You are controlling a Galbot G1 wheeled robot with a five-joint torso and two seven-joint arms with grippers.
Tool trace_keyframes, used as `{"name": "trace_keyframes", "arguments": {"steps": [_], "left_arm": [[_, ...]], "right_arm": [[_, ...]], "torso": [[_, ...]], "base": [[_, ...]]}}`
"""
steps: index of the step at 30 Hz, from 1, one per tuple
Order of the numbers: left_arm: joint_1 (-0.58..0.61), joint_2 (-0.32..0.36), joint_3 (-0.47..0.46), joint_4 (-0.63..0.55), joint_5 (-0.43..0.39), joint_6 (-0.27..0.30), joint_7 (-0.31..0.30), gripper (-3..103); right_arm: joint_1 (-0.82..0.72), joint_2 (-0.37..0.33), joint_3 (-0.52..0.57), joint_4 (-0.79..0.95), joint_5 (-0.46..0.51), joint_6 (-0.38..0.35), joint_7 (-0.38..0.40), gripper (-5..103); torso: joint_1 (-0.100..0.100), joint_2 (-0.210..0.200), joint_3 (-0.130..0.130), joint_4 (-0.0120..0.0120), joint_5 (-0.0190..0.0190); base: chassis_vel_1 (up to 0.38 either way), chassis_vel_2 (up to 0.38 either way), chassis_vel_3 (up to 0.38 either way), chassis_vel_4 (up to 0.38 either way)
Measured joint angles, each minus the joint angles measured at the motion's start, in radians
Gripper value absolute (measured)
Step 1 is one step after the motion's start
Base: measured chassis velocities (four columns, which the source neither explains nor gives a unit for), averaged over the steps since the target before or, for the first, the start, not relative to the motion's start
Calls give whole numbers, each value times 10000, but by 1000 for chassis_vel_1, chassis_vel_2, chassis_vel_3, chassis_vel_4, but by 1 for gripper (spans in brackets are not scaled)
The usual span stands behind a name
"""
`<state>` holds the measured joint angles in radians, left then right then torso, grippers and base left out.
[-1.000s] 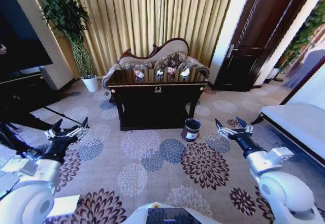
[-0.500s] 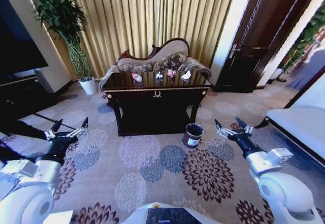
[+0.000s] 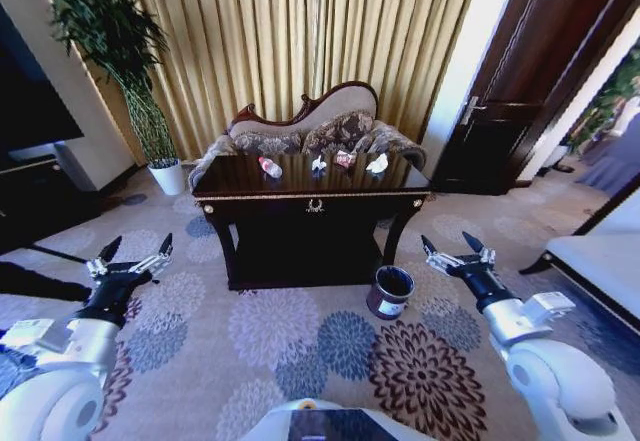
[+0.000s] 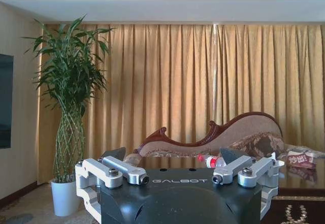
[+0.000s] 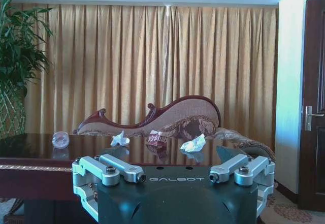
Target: Move to the front of the table and place the trash on the table into the trash bin.
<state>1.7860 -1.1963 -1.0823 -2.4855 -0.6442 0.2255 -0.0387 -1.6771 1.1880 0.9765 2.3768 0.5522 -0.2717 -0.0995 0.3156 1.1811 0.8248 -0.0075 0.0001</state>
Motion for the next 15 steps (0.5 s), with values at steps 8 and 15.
{"name": "trace_keyframes", "arguments": {"steps": [8, 15], "left_arm": [[31, -26, 6, 19, 52, -32, 19, 100], [74, -29, -16, -17, 58, -34, 22, 100]], "right_arm": [[-6, 16, -53, -15, -55, 2, -6, 100], [-20, -5, -51, -24, -56, 3, -6, 100]], "torso": [[0, 0, 0, 3, 5], [0, 0, 0, 1, -2]], "base": [[-224, 211, 226, -236], [-219, 201, 210, -226]]}}
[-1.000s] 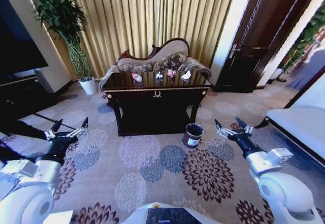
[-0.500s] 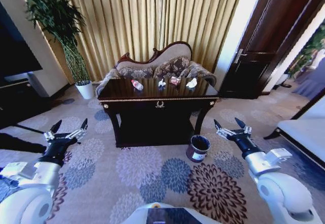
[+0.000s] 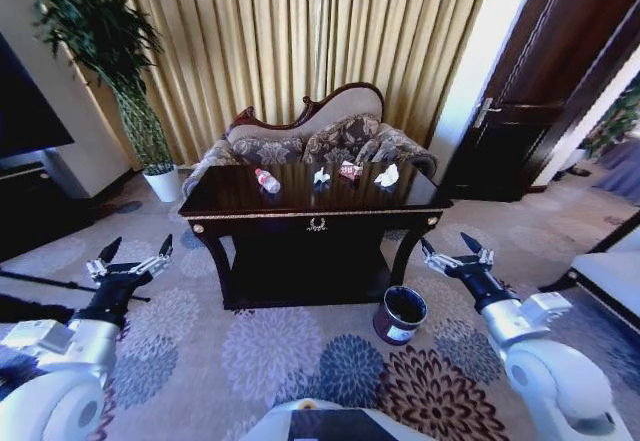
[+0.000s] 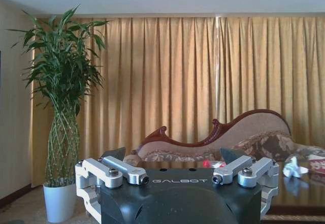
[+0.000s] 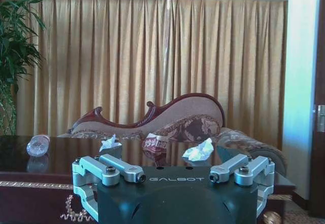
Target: Move to the front of the table and place the trash on the table into the trash bin.
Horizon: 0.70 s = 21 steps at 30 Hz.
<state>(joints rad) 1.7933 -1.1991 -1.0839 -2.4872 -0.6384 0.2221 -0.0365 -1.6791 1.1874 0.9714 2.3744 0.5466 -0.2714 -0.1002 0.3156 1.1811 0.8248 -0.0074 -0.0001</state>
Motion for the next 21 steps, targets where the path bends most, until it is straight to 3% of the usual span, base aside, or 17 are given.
{"name": "trace_keyframes", "arguments": {"steps": [21], "left_arm": [[174, -18, -112, -125, -19, -9, -18, 100]], "right_arm": [[2, 120, -95, -9, -58, 37, 17, 100]], "torso": [[0, 0, 0, 0, 0]], "base": [[-188, 197, 199, -189]]}}
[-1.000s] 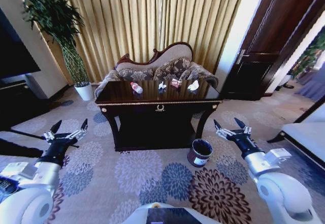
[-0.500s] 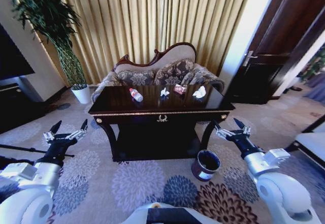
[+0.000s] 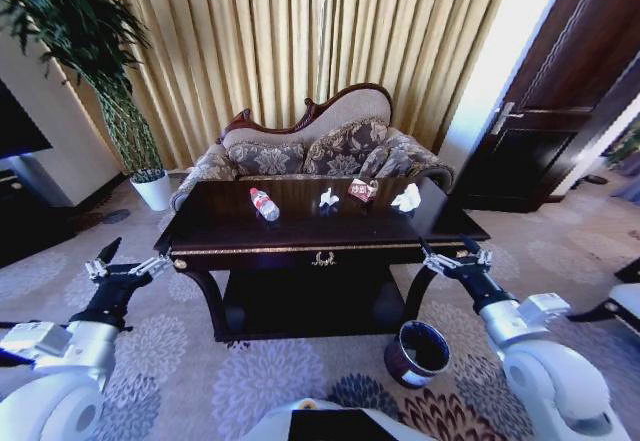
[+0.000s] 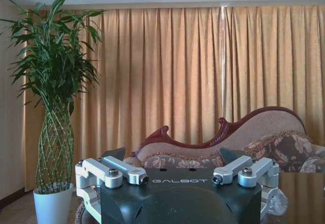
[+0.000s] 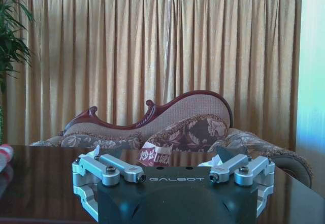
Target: Move to the front of the table and place the trash on the table into the trash bin.
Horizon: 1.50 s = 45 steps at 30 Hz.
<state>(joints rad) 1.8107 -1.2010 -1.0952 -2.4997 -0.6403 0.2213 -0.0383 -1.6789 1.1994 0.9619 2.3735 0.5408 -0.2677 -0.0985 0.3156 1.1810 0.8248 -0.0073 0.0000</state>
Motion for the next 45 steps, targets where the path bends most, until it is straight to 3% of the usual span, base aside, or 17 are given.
{"name": "trace_keyframes", "arguments": {"steps": [17, 22, 26, 32, 36, 45], "left_arm": [[74, -98, -68, -6, -47, -55, -34, 100], [109, -98, -65, -7, -48, -93, -52, 100], [282, -133, -216, -6, -45, -212, -64, 100], [352, -213, -485, -6, -154, -224, -59, 100], [276, -244, -483, -6, -170, -225, -80, 100], [229, -314, -436, -4, -151, -213, -97, 100]], "right_arm": [[140, -64, -105, -123, -31, -127, 71, 100], [611, -334, -300, -540, 99, -505, 535, 100], [1632, -939, -450, -1379, 430, -1182, 1250, 100], [3106, -1795, -732, -2493, 923, -2123, 1553, 100], [4497, -2491, -1569, -3544, 1235, -2956, 2031, 100], [6629, -3093, -3319, -4925, 1505, -3549, 2262, 100]], "torso": [[-6, 4, -3, -1, 0], [-6, 4, -3, -1, 0], [1, 0, 1, -2, 3], [0, 0, 0, 0, 2], [1, 0, 1, -1, 3], [0, 0, 1, -1, 0]], "base": [[-82, 81, 84, -77], [0, 0, 0, 0], [0, 0, 0, 0], [0, 0, 0, 0], [0, 0, 0, 0], [0, 0, 0, 0]]}}
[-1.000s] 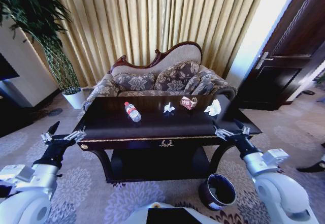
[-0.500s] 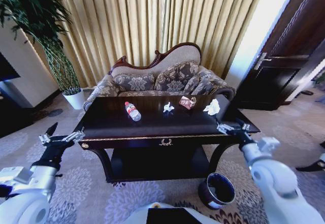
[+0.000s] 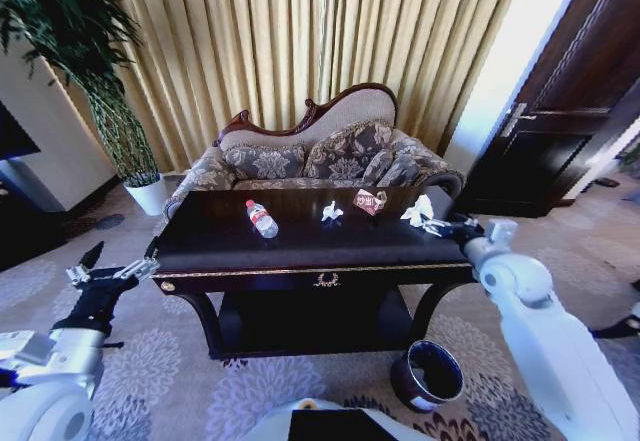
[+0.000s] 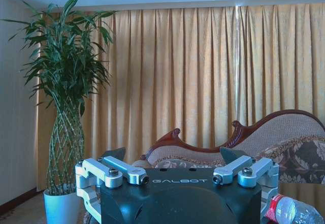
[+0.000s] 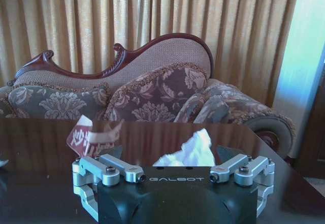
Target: Move to the front of the table and place the trash on the table into the trash bin.
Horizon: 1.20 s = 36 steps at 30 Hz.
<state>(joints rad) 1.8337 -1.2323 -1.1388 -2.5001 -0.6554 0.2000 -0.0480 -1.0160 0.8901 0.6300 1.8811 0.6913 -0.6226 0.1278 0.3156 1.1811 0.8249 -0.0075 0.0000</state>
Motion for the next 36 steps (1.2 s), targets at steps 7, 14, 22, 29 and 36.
{"name": "trace_keyframes", "arguments": {"steps": [7, 14, 22, 29, 36], "left_arm": [[-45, -47, 35, 0, 6, 9, 3, 100], [-13, -104, 7, 9, -64, -3, 43, 100], [2, -152, 68, 57, -164, -6, 65, 100], [-70, -103, 105, 74, -189, -7, 67, 100], [-31, -135, 93, 123, -189, -27, 71, 100]], "right_arm": [[1292, 201, -1343, -1148, -147, -205, 163, 100], [1844, 523, -1861, -2209, -484, -67, 167, 100], [2086, 630, -1923, -2762, -657, 133, 167, 100], [2218, 621, -2012, -3025, -813, 238, 159, 100], [2260, 511, -1843, -2778, -690, 367, 158, 100]], "torso": [[2, -1, 1, 2, 0], [1, -1, 0, 1, 0], [1, -1, -1, 0, 0], [1, -1, -1, 0, 0], [1, 0, -1, 1, -3]], "base": [[0, 0, 0, 0], [0, 0, 0, 0], [0, 0, 0, 0], [0, 0, 0, 0], [0, 0, 0, 0]]}}
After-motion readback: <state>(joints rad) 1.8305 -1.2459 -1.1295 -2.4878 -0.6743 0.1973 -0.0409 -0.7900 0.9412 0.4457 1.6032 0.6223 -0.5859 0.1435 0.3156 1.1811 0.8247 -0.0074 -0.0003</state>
